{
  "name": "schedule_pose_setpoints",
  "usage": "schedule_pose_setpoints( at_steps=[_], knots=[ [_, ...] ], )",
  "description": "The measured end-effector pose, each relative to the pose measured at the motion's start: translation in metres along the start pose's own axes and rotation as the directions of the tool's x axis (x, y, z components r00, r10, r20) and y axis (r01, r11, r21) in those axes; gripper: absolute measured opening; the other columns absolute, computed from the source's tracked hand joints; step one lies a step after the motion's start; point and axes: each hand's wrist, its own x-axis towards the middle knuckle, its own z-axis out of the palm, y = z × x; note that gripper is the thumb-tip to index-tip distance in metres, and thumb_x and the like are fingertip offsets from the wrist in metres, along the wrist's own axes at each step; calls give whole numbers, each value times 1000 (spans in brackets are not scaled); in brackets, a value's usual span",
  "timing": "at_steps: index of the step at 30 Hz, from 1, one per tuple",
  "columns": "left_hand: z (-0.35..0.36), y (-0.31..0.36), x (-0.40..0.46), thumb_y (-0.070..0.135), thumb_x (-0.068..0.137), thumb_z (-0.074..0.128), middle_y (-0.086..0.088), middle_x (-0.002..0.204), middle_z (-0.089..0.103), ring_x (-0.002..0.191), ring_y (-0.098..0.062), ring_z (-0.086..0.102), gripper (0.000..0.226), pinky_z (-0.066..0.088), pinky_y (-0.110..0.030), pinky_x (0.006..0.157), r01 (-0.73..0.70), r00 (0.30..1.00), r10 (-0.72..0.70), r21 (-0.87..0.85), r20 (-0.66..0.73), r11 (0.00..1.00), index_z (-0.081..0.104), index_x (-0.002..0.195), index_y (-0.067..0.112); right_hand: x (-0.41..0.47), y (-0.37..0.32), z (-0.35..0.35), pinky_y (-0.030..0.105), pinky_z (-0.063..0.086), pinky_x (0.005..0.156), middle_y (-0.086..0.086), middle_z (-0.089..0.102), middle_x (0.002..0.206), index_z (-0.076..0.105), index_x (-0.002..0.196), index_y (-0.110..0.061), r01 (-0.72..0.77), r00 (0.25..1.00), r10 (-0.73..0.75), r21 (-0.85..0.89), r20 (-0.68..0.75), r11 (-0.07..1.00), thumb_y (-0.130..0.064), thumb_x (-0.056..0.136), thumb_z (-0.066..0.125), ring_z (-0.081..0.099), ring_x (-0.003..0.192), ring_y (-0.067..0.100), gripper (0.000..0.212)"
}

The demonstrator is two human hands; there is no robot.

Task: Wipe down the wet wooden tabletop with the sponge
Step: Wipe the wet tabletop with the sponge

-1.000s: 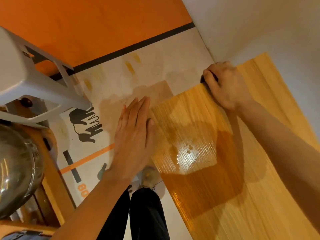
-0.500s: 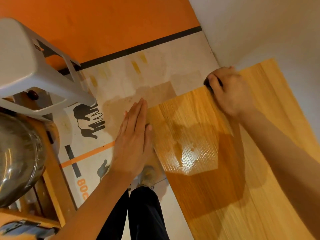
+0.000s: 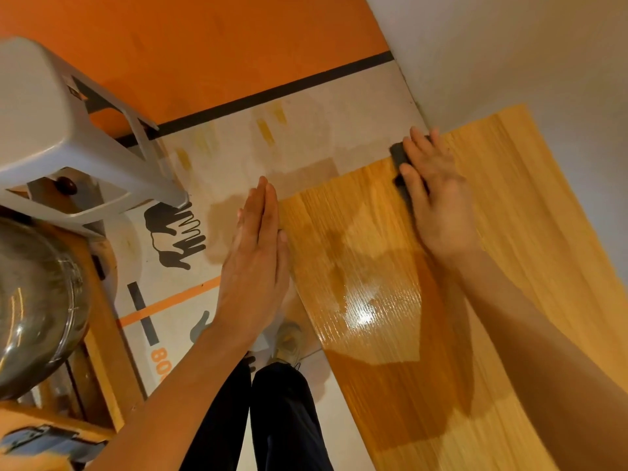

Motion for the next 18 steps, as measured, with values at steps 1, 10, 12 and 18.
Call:
schedule_pose_setpoints(
  at_steps=[1, 10, 12, 18],
  knots=[
    [0, 0, 0, 29, 109, 22, -1, 169, 6, 154, 0, -4, 57, 7, -33, 128, 2, 1000, -2, -7, -7, 1000, 11, 160, 8, -2, -12, 5, 47, 19, 120, 8, 36, 153, 42, 143, -7, -62, 998, 62, 13, -31, 998, -25, 104, 39, 19, 148, 23, 43],
    [-6, -3, -4, 26, 109, 29, -11, 169, 11, 157, -19, 7, 57, 23, -48, 125, -34, 999, 34, 20, -22, 999, 16, 159, 2, -33, -39, 30, 43, 21, 121, 11, 39, 151, 44, 142, -5, 298, 947, -291, -36, 138, 954, -28, 102, 37, 25, 146, 26, 47],
    [-8, 0, -11, 29, 109, 29, -8, 170, 6, 157, -16, 5, 59, 23, -44, 125, -48, 999, 48, 35, -12, 998, 12, 160, 5, -26, -6, 8, 46, 19, 120, 9, 35, 154, 40, 145, -6, 92, 993, -90, -30, 70, 995, -31, 103, 35, 20, 147, 26, 49],
    [1, 5, -32, 30, 108, 23, -6, 170, -5, 157, -17, -4, 61, 17, -41, 127, -56, 997, 53, 43, 53, 998, 5, 161, 5, -56, -65, 39, 48, 17, 120, 14, 35, 153, 42, 143, -2, -63, 994, 66, 29, -88, 998, -19, 101, 43, 19, 147, 30, 45]
  ],
)
